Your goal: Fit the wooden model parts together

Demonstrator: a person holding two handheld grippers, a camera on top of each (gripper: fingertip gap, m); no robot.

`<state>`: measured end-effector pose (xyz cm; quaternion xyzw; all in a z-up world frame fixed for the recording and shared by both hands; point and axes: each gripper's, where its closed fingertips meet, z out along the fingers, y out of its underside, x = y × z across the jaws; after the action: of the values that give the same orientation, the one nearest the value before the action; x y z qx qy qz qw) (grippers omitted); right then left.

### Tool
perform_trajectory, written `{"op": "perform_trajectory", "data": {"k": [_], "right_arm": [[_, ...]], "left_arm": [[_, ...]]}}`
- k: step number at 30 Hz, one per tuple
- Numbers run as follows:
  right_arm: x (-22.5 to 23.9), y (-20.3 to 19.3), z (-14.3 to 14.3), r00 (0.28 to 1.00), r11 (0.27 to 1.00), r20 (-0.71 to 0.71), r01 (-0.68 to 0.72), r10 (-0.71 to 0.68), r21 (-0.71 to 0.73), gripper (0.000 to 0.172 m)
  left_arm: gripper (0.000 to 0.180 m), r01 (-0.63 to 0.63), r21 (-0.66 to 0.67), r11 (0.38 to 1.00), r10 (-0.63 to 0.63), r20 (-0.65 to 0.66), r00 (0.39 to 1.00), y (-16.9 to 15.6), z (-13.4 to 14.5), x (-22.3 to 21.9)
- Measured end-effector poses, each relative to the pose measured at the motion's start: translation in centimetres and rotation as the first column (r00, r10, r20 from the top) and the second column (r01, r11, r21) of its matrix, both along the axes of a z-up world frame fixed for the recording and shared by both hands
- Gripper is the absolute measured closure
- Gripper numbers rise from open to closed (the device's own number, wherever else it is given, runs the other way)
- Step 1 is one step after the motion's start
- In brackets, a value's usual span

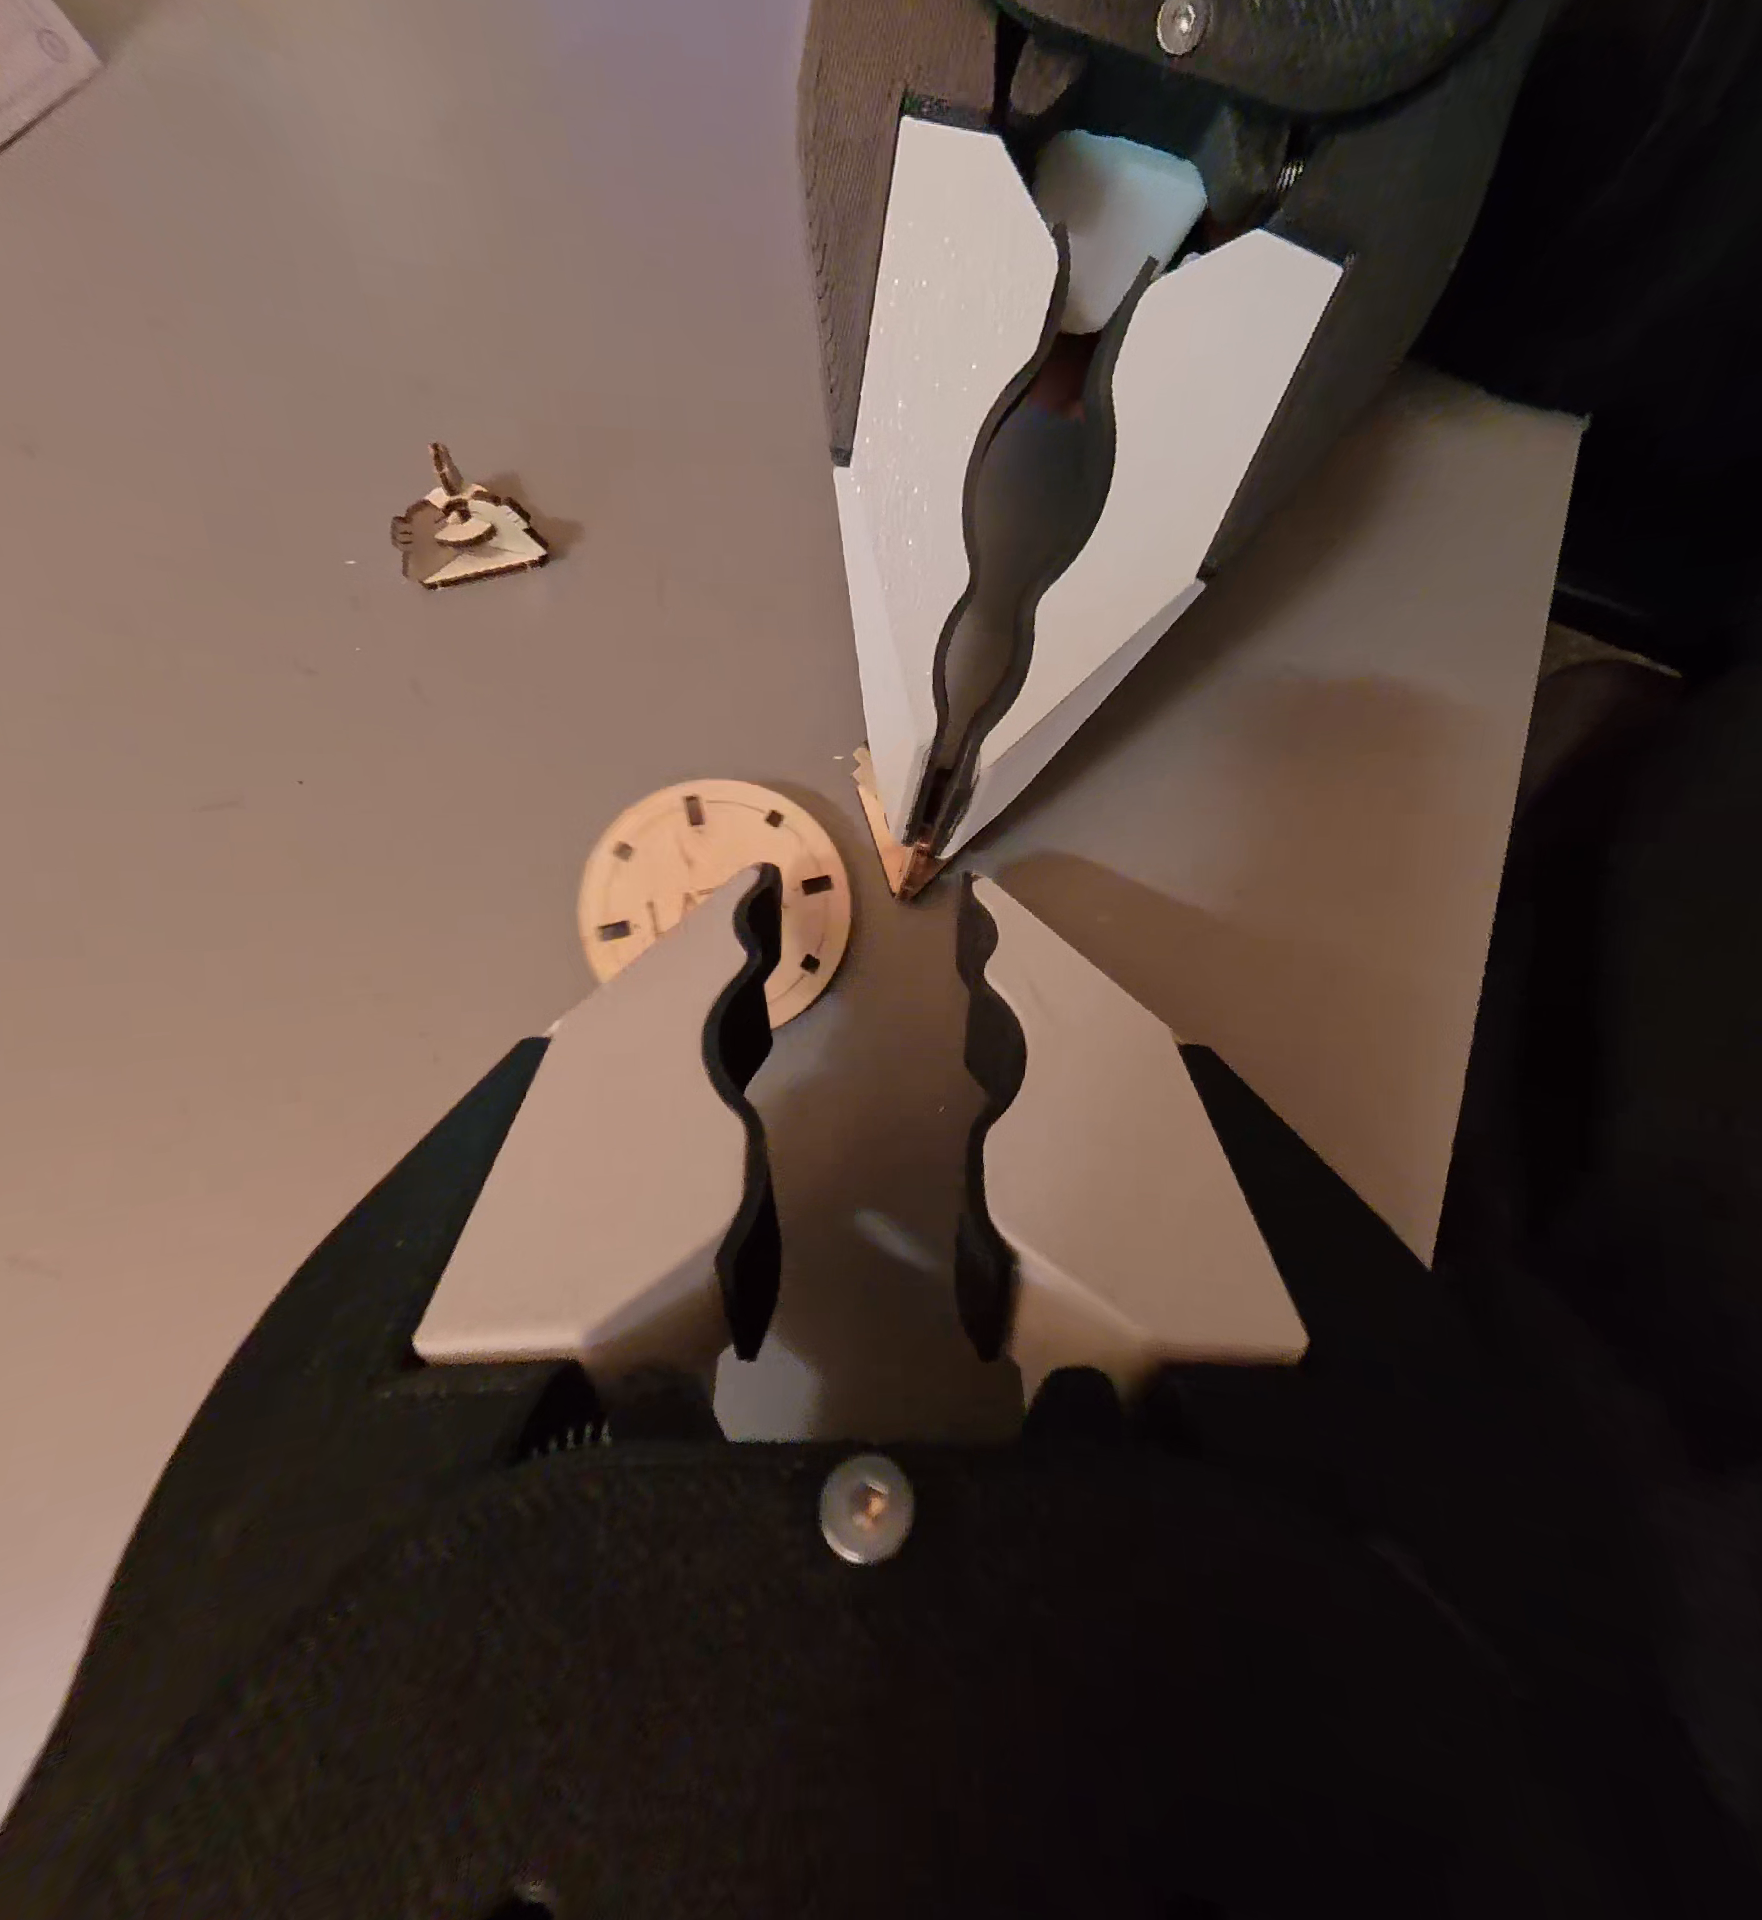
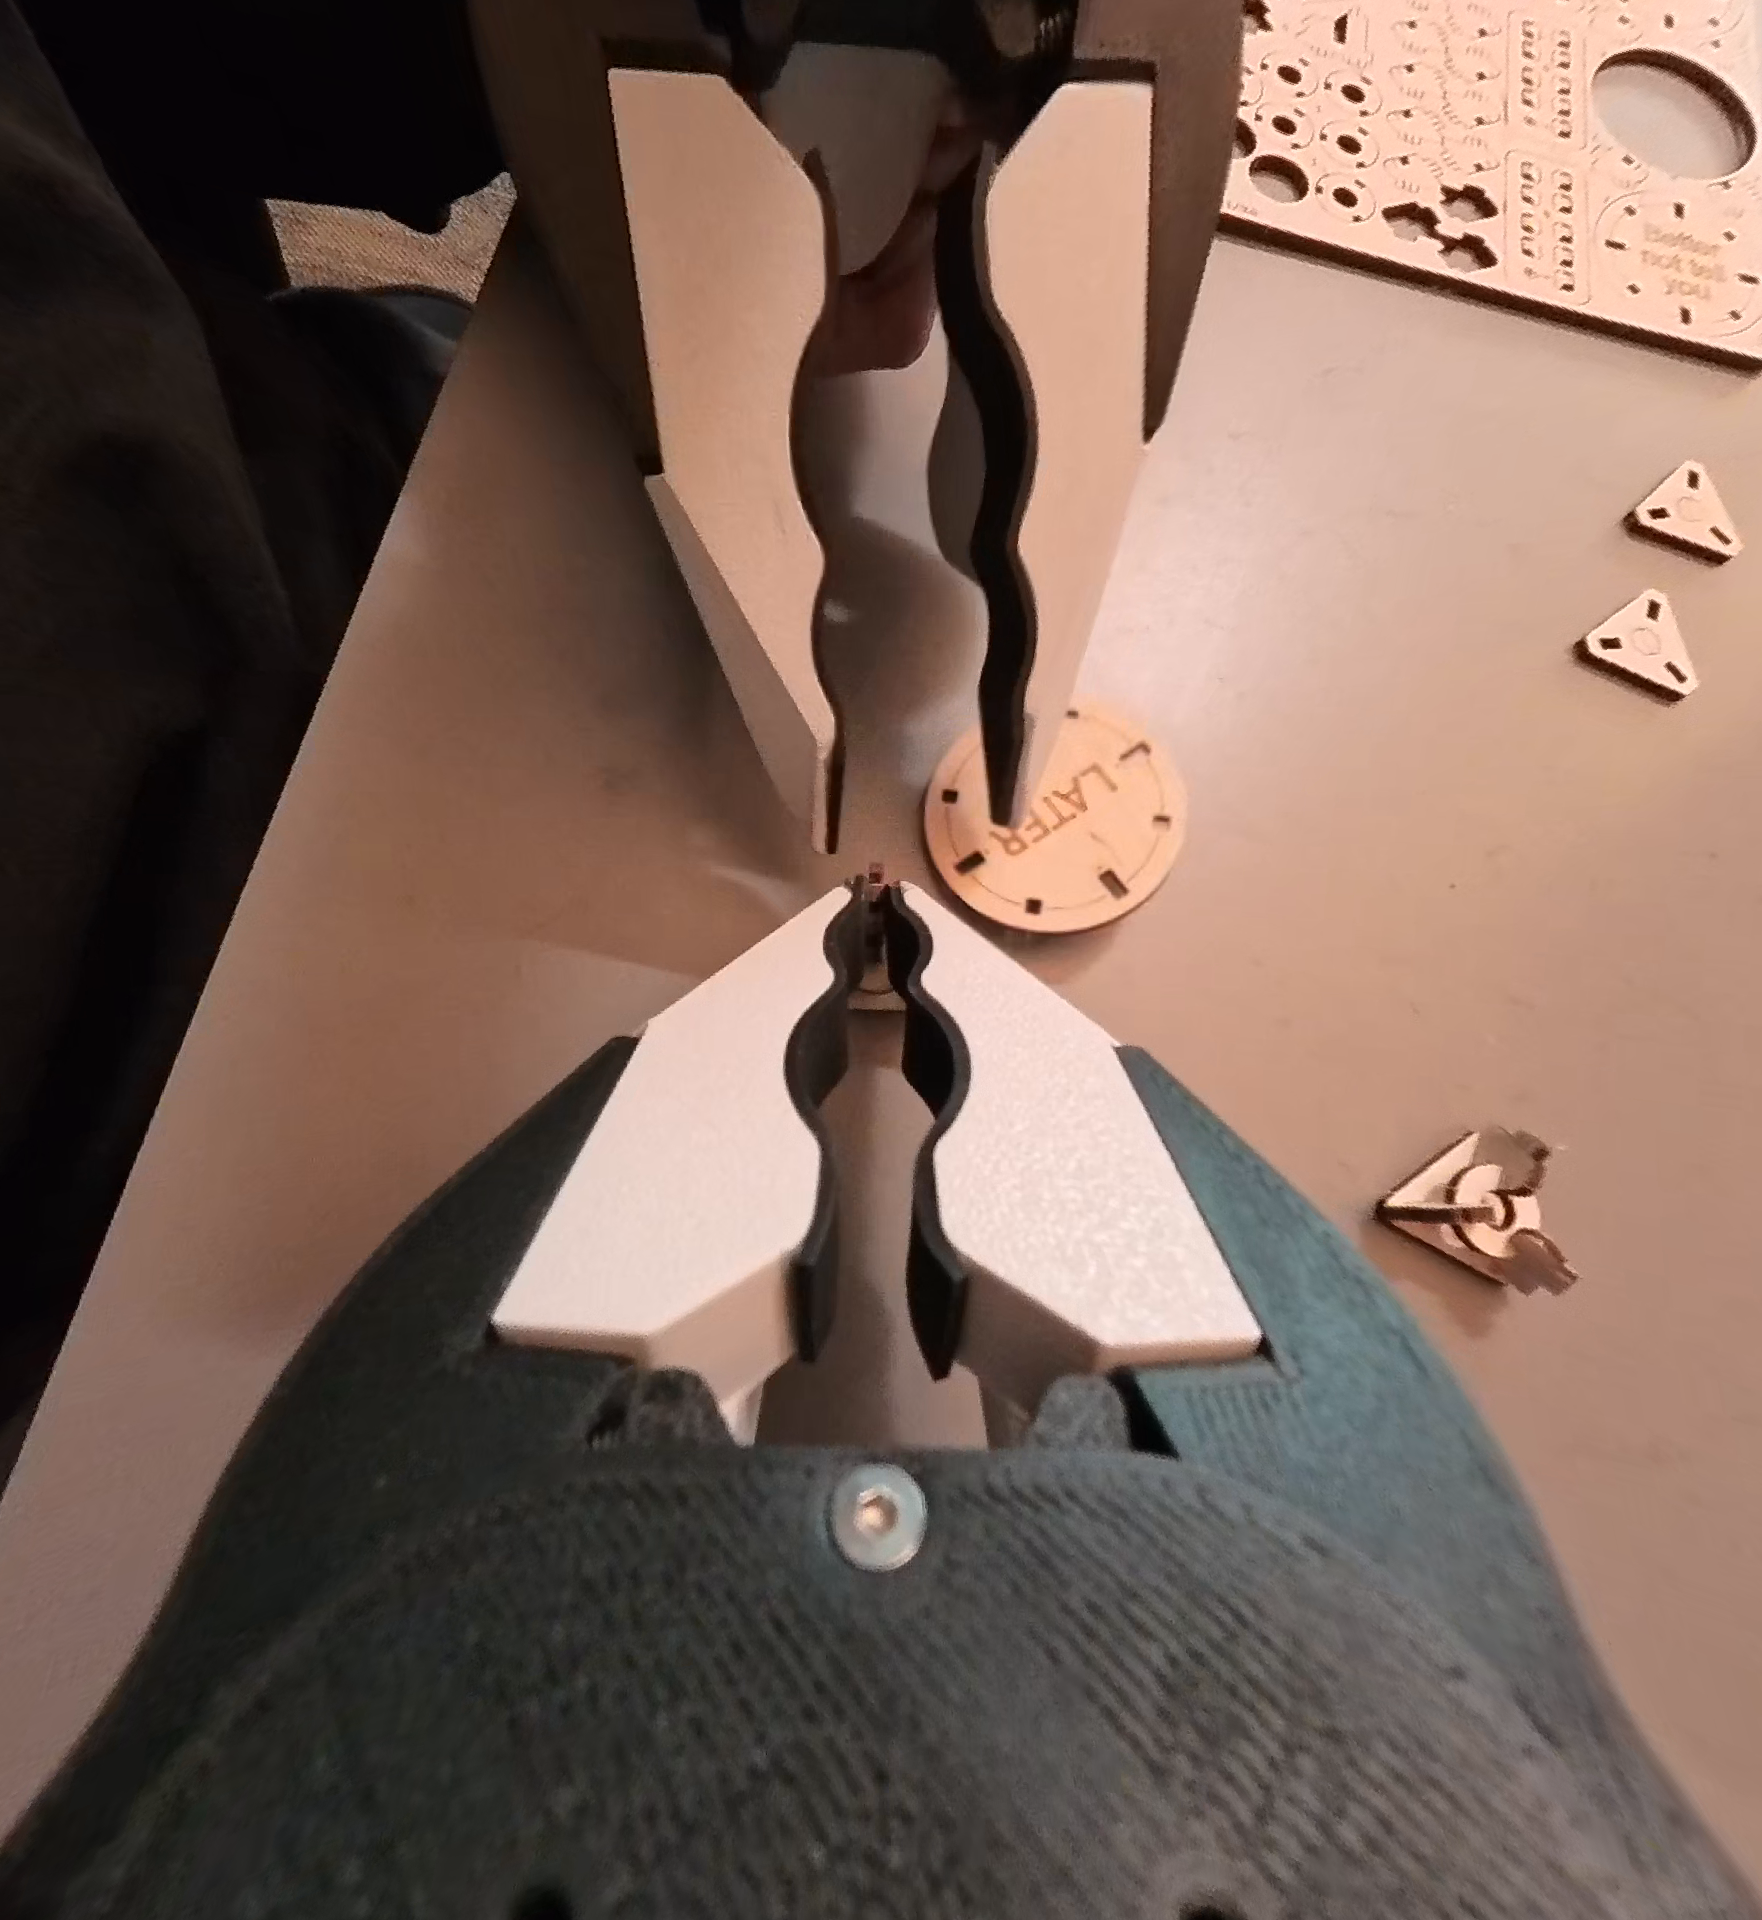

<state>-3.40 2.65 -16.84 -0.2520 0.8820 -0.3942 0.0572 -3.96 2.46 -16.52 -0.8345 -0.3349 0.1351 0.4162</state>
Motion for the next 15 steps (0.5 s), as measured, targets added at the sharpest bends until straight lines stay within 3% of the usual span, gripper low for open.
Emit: {"op": "perform_trajectory", "data": {"k": [7,11,15], "right_arm": [[-0.1,0.1,0.0,1.0,1.0,0.009,0.007,-0.007,0.005,0.17],[-0.2,0.1,0.0,1.0,1.0,0.002,0.013,-0.013,0.009,0.17],[-0.3,0.1,0.0,1.0,1.0,0.004,0.018,-0.018,0.011,0.17]], "left_arm": [[0.128,-0.06,-0.146,0.987,0.051,-0.063,0.997,-2.2,-0.8,-1.3],[0.123,-0.068,-0.156,0.985,0.075,0.035,0.997,-2.9,-1.7,-1.4],[0.121,-0.08,-0.15,0.985,0.086,0.034,0.996,-2.9,-1.7,-1.5]]}}
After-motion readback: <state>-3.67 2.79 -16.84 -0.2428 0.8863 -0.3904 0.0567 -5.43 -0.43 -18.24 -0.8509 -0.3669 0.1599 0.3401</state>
